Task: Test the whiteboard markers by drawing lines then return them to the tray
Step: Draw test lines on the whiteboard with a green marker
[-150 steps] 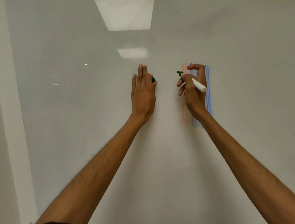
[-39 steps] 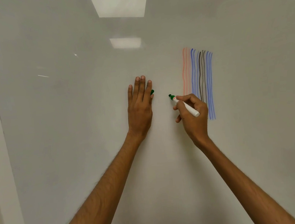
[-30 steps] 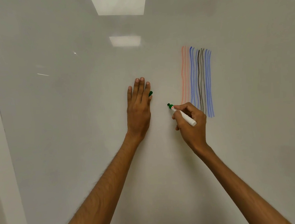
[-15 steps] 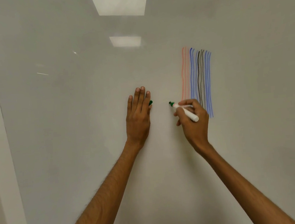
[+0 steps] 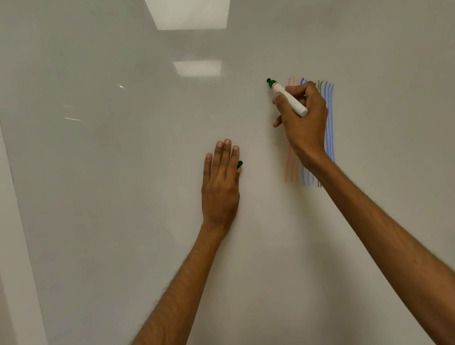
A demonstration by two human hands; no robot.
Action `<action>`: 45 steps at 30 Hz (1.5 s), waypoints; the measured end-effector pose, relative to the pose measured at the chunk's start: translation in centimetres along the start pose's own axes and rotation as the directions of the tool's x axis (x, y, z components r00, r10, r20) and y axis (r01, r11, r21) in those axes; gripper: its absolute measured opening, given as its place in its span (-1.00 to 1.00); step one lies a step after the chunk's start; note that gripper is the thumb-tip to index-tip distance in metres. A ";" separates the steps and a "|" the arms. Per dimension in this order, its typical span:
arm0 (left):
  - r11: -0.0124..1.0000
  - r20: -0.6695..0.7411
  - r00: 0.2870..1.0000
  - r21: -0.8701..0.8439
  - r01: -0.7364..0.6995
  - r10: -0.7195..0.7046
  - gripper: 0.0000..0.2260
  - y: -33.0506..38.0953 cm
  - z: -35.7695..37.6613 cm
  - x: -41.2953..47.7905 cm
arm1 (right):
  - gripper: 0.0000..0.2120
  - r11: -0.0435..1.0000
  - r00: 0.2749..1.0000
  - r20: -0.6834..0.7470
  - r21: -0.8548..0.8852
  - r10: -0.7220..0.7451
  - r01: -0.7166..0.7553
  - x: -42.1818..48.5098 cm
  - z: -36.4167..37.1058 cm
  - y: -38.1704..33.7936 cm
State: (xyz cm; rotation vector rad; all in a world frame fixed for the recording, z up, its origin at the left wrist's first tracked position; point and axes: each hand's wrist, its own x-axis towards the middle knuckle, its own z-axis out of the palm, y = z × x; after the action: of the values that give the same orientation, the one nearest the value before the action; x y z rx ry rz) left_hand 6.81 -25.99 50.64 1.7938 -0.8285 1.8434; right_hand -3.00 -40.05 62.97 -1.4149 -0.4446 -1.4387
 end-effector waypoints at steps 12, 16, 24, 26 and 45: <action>1.000 -0.011 1.000 -0.002 -0.002 0.002 -0.62 0.1 0.2 -0.1 | -0.82 0.999 0.998 0.065 -0.042 0.017 -0.014 -5.1 -1.9 2.5; 1.000 -0.016 1.000 -0.012 0.002 -0.003 -0.63 0.1 0.0 0.0 | -0.84 0.999 0.993 0.113 -0.051 0.024 -0.019 -7.6 -2.4 3.6; 0.994 0.025 0.999 -0.100 0.041 -0.039 -0.61 0.0 -0.1 -0.1 | -0.84 0.993 0.988 0.125 -0.087 0.094 -0.083 -10.9 -4.2 4.7; 0.992 0.041 0.998 -0.112 0.051 -0.047 -0.61 -0.1 -0.2 -0.1 | -0.84 0.991 0.986 0.116 -0.082 0.118 -0.109 -11.7 -4.6 4.9; 0.760 0.274 0.865 -0.415 0.500 -0.420 -0.71 3.6 -5.5 -3.0 | -0.85 0.943 0.929 0.174 0.006 0.326 -0.332 -15.5 -6.8 2.1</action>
State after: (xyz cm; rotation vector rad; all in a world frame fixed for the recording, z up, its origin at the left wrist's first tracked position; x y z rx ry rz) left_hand 0.54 -24.51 47.33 1.6452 -0.7261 1.0689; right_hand -8.09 -40.35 46.70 -1.5104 -0.3189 -1.0396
